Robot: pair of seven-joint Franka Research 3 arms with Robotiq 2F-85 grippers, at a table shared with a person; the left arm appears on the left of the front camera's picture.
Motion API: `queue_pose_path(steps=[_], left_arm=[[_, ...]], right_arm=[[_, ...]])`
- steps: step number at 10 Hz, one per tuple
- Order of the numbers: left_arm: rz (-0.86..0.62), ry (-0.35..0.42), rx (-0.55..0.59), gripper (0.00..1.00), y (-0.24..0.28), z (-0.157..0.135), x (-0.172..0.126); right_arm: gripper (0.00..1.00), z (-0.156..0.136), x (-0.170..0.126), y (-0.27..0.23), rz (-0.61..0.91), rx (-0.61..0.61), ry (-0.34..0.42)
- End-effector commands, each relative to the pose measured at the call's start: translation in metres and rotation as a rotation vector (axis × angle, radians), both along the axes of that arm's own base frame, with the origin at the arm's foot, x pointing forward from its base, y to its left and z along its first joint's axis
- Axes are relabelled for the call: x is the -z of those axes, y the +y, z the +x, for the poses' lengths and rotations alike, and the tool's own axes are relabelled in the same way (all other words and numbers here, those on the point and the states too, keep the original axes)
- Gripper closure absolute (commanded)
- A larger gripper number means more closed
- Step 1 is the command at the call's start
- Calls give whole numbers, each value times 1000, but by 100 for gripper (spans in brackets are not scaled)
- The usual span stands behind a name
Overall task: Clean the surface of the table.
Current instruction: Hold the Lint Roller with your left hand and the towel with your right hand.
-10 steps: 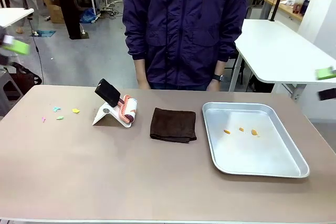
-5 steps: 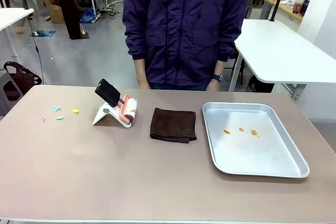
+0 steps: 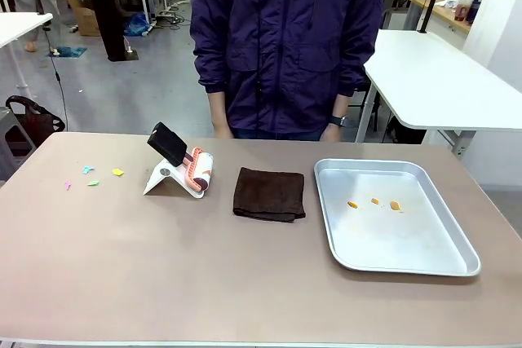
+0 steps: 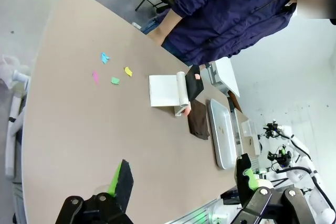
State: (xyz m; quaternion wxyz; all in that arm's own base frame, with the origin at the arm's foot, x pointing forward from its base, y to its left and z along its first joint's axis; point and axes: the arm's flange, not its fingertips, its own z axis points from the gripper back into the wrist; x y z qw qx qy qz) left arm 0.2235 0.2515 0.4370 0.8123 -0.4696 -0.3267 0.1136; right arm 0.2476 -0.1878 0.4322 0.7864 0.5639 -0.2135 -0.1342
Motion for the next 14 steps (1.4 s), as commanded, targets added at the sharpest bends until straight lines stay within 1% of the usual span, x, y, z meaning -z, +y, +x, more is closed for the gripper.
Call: queue_pose_path(steps=[1, 5, 6, 7, 8, 9, 10, 11, 13, 14], left_arm=[[9, -26, 14, 0, 0, -8, -7], [9, -26, 14, 0, 0, -8, -7], [9, -26, 14, 0, 0, -8, -7], [7, 0, 7, 0, -1, -9, -7], [66, 19, 40, 0, -17, 3, -24], [113, 15, 97, 0, -33, 17, -44], [168, 9, 157, 0, -52, 35, -64], [226, 19, 231, 0, -74, 59, -83], [298, 48, 362, 0, -112, 106, -102], [341, 64, 391, 0, -134, 129, -108]], right_arm=[[0, -2, -9, -1, -3, -4, -35], [0, -2, -9, -1, -3, -4, -35], [0, -4, -7, 0, -9, -2, 1], [0, 2, -9, 8, -13, 48, 33], [0, 7, -22, 26, -78, 71, 39], [0, 12, -39, 49, -147, 58, 17], [0, 17, -57, 74, -210, 19, -22], [0, 27, -75, 107, -293, -47, -50], [0, 53, -96, 169, -429, -194, -80], [0, 67, -103, 204, -494, -261, -94]])
